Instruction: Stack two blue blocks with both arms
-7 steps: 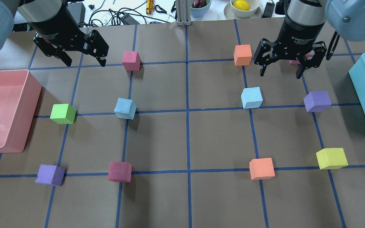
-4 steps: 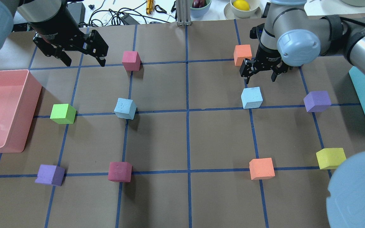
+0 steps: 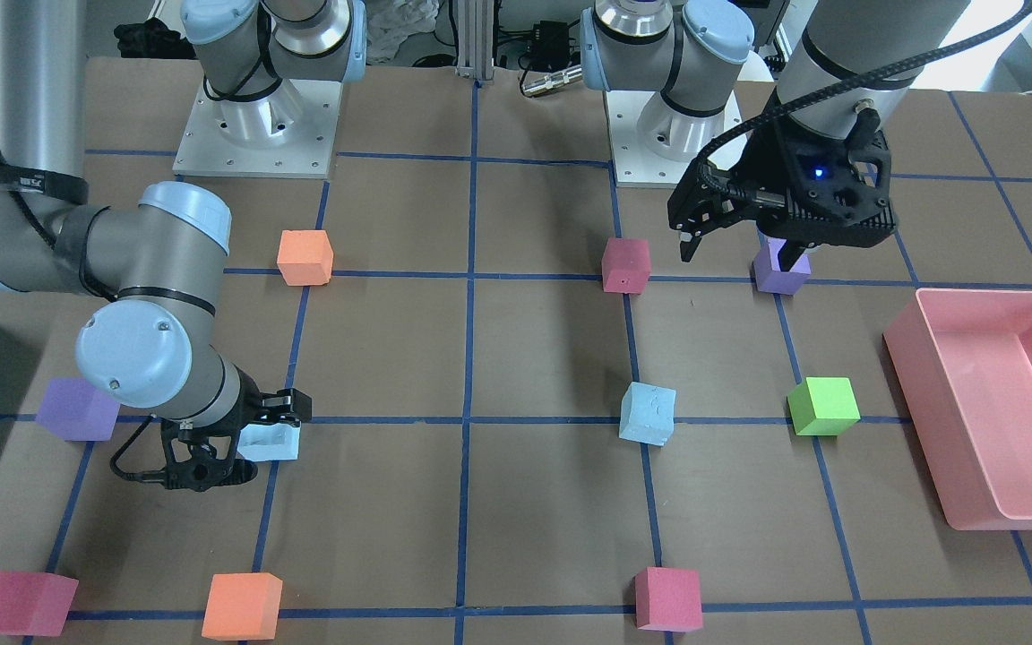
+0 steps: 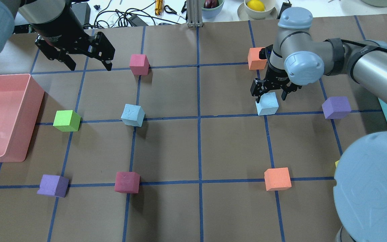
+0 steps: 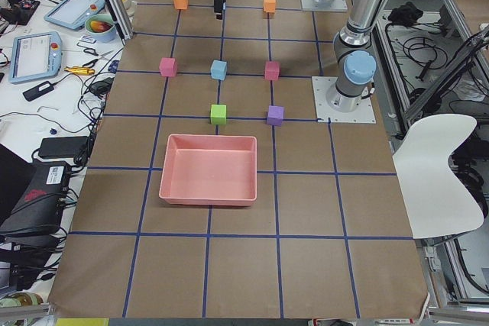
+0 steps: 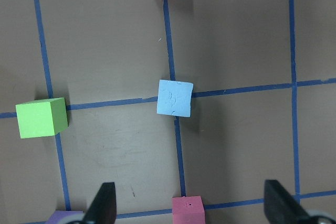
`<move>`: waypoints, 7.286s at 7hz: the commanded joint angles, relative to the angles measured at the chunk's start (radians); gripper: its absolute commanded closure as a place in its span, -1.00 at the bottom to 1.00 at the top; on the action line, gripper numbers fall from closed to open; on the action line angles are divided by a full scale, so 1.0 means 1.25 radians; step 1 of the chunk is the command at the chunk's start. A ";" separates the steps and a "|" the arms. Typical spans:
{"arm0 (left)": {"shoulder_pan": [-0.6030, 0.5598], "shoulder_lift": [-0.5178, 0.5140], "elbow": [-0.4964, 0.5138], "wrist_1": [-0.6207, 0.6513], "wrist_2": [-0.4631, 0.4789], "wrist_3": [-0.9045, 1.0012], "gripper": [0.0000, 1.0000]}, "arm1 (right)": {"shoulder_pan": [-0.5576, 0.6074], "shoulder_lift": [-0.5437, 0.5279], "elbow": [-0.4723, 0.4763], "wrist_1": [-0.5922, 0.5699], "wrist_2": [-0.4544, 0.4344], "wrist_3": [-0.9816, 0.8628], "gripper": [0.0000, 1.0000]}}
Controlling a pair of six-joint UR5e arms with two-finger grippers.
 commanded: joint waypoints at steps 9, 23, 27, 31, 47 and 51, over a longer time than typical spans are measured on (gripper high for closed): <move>0.001 0.000 0.000 0.000 0.000 0.001 -1.00 | 0.214 0.131 -0.286 0.028 0.018 0.246 1.00; -0.002 -0.097 -0.268 0.360 -0.001 -0.012 -1.00 | 0.164 0.054 -0.341 0.174 0.060 0.327 -1.00; -0.016 -0.211 -0.362 0.558 0.065 0.000 -1.00 | 0.075 -0.165 -0.269 0.342 0.055 0.212 -1.00; -0.019 -0.269 -0.361 0.618 0.054 0.046 -0.21 | 0.020 -0.370 0.023 0.220 0.045 0.111 -1.00; -0.265 -0.492 0.196 0.287 -0.043 -0.497 1.00 | 0.012 -0.410 -0.042 0.330 0.026 0.108 -1.00; -0.270 -0.507 0.195 0.298 -0.038 -0.497 1.00 | 0.011 -0.410 -0.043 0.335 0.018 0.108 -1.00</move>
